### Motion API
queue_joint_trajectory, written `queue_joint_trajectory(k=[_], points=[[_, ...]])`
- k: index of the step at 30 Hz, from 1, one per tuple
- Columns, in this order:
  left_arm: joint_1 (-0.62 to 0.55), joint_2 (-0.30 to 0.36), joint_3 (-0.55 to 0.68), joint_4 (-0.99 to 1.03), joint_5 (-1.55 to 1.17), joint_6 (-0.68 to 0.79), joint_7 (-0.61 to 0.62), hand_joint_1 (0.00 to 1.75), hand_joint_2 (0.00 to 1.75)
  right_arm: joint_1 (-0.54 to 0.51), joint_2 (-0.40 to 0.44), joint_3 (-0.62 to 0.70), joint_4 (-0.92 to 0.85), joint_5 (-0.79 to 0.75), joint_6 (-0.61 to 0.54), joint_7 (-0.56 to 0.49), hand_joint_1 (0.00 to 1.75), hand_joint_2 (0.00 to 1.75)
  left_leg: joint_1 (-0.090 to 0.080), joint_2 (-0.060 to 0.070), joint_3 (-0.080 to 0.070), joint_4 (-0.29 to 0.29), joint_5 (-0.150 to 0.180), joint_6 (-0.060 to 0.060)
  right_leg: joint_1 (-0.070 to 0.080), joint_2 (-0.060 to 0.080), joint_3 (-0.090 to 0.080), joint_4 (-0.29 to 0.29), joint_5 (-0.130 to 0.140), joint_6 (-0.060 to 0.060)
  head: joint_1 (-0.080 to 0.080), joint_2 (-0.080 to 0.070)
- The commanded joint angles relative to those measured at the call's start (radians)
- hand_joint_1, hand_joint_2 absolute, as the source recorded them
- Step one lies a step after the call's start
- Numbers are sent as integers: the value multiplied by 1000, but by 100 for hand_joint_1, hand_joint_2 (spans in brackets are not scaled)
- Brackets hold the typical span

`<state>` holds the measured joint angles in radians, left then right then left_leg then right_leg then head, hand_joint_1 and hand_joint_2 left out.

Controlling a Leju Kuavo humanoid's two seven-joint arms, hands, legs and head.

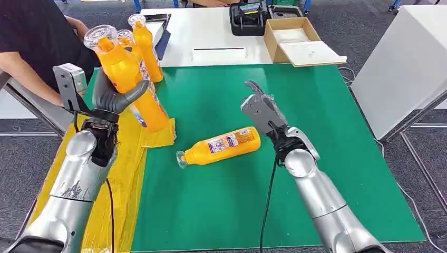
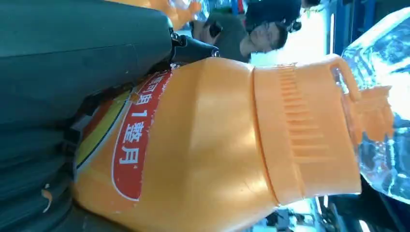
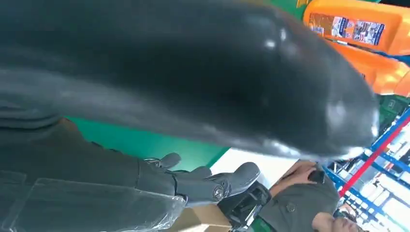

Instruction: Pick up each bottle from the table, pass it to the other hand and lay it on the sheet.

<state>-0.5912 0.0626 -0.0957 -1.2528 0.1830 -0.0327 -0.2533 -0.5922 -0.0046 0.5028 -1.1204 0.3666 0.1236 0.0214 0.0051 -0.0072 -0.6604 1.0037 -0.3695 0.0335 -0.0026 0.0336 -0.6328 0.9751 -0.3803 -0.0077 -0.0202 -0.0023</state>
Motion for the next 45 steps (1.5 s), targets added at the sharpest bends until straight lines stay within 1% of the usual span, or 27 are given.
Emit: queue_joint_trajectory(k=[1, 3, 4, 6, 7, 8, 9, 10, 11, 12, 13, 14, 17, 20, 21, 24, 25, 26, 27, 28, 30, 32, 33, 34, 38, 43, 45], points=[[-111, 129, -20, 148, -479, 338, -30, 175, 175, 77, -88, -60, -76, 26, 11, 1, 0, 0, 0, -2, 3, 0, -2, -2, 0, -4, 4, 0, -2, 0, 0, 0], [-131, 148, -35, 235, -594, 384, -22, 175, 175, 95, -86, -69, -92, 41, 13, 3, 0, 0, 0, -4, 3, 1, -1, -2, 0, -6, 4, 1, -3, 0, 0, 0], [-131, 167, -71, 308, -756, 482, -6, 175, 175, 100, -79, -72, -98, 51, 18, 4, 0, 0, 0, -4, 5, 1, -2, -3, 0, -7, 5, 2, -4, 0, 1, 0], [-114, 163, -91, 420, -844, 520, -43, 175, 175, 93, -69, -70, -92, 61, 24, 5, 0, 0, -1, -3, 6, 0, -2, -3, -1, -7, 6, 1, -4, 0, 0, 0], [-77, 199, -182, 546, -1032, 557, 49, 175, 175, 30, -79, -23, -45, 41, 88, -28, 0, 0, -1, -1, 5, -2, -1, -2, -1, -4, 5, 0, -2, 0, 0, 0], [-52, 194, -167, 650, -1019, 641, -26, 175, 175, -29, -67, -1, 15, 18, 93, -31, 0, 0, -2, -1, 9, -3, -1, -3, -2, -5, 8, -1, -3, 0, 0, 0], [-53, 193, -169, 768, -1041, 730, -63, 175, 175, -92, -57, 28, 68, -13, 103, -40, 0, 0, -4, 3, 9, -4, -1, -2, -3, 0, 6, -1, -1, 0, 0, 0], [-47, 199, -166, 784, -1068, 731, -62, 175, 175, -117, -53, 39, 84, -27, 106, -38, 0, 0, -4, 5, 14, -5, -2, -4, -3, 0, 11, -1, -2, 0, 0, 0], [-34, 205, -161, 772, -1117, 731, -40, 175, 175, -133, -49, 47, 91, -40, 111, -37, 0, 0, -5, 9, 13, -5, -2, -3, -4, 5, 9, -1, -1, 0, 0, 0], [-33, 203, -157, 781, -1126, 731, -37, 175, 175, -139, -47, 52, 93, -47, 114, -36, 0, 0, -4, 8, 8, -3, -1, -1, -4, 5, 5, 1, 0, 0, 0, 0], [-46, 205, -180, 819, -1168, 731, -7, 175, 175, -146, -50, 66, 95, -62, 119, -34, 0, 0, -4, 12, 9, -2, -3, -2, -3, 8, 5, 1, 0, 0, 0, 0], [-38, 206, -187, 823, -1184, 731, 7, 175, 175, -151, -51, 76, 100, -73, 122, -34, 0, 0, -4, 12, 10, -1, -3, -3, -3, 7, 6, 2, -1, 0, 0, 0], [-1, 201, -187, 827, -1201, 731, 23, 175, 175, -164, -51, 97, 119, -91, 122, -38, 0, 0, -2, 7, 8, -2, -2, -2, -1, 3, 5, 0, -1, 0, 1, 0], [20, 192, -203, 856, -1227, 726, 35, 175, 175, -175, -56, 111, 130, -110, 120, -45, 0, 0, -2, 5, 10, -2, -3, -3, -2, 1, 8, 1, -3, 0, 0, 0], [29, 184, -209, 870, -1234, 716, 36, 175, 175, -174, -61, 117, 131, -117, 120, -48, 0, 0, -2, 4, 6, -1, -1, -2, -1, 2, 4, 1, -2, 0, 0, 0], [29, 184, -209, 870, -1234, 716, 36, 175, 175, -174, -61, 117, 131, -117, 120, -48, 0, 0, -2, 4, 9, 0, -3, -3, -1, 0, 7, 1, -3, 1, 0, 0], [37, 178, -216, 882, -1242, 714, 41, 175, 175, -167, -68, 123, 130, -122, 119, -53, 0, 0, -1, 4, 5, -1, -2, -2, -1, 1, 4, 1, -2, 0, 1, 0], [43, 175, -216, 886, -1245, 705, 42, 175, 175, -165, -71, 129, 131, -125, 117, -55, 0, 0, -1, 3, 6, 0, -2, -3, -1, -1, 5, 1, -3, 0, 0, 0], [53, 171, -218, 893, -1244, 691, 36, 175, 175, -160, -73, 132, 132, -129, 115, -58, 0, 0, -2, 3, 7, 0, -3, -3, -1, -1, 6, 1, -3, 1, 0, 0], [78, 163, -218, 896, -1249, 684, 28, 175, 175, -155, -73, 138, 139, -133, 106, -66, 0, 0, -1, 2, 4, -1, -1, -2, -1, 0, 4, 0, -2, 0, 1, 0], [106, 145, -226, 911, -1253, 688, 18, 175, 175, -155, -68, 144, 149, -132, 99, -74, 0, 0, -2, 3, 8, -2, -2, -3, -2, -1, 7, 0, -3, 0, 0, 0], [119, 128, -223, 916, -1240, 684, 3, 175, 175, -160, -61, 147, 156, -130, 96, -75, 0, 0, -3, 3, 7, -2, -2, -3, -2, 0, 6, -1, -2, 0, 0, 0], [121, 125, -223, 915, -1241, 686, 4, 175, 175, -161, -59, 147, 157, -131, 95, -75, 0, 0, -3, 3, 6, -3, -1, -2, -2, 1, 4, -1, -1, 0, 0, 0], [120, 120, -219, 916, -1232, 679, -2, 175, 175, -164, -58, 149, 160, -130, 94, -75, 0, 0, -4, 4, 9, -3, -2, -2, -3, 0, 7, -1, -2, 0, 0, 0], [115, 96, -214, 910, -1199, 659, -53, 175, 175, -178, -47, 157, 182, -126, 89, -75, 0, 0, -4, 3, 10, -3, -2, -2, -3, 0, 9, 0, -2, 0, 0, 0], [121, 76, -207, 898, -1160, 658, -92, 175, 175, -191, -33, 166, 219, -122, 89, -86, 0, 0, -3, -1, 9, -2, -1, -1, -2, -3, 8, 0, -1, 1, 0, 0], [126, 62, -204, 883, -1128, 657, -126, 175, 175, -211, -8, 171, 251, -120, 86, -92, 0, 0, -3, -2, 9, -2, -1, -1, -2, -3, 9, 0, -1, 0, 0, 0]])
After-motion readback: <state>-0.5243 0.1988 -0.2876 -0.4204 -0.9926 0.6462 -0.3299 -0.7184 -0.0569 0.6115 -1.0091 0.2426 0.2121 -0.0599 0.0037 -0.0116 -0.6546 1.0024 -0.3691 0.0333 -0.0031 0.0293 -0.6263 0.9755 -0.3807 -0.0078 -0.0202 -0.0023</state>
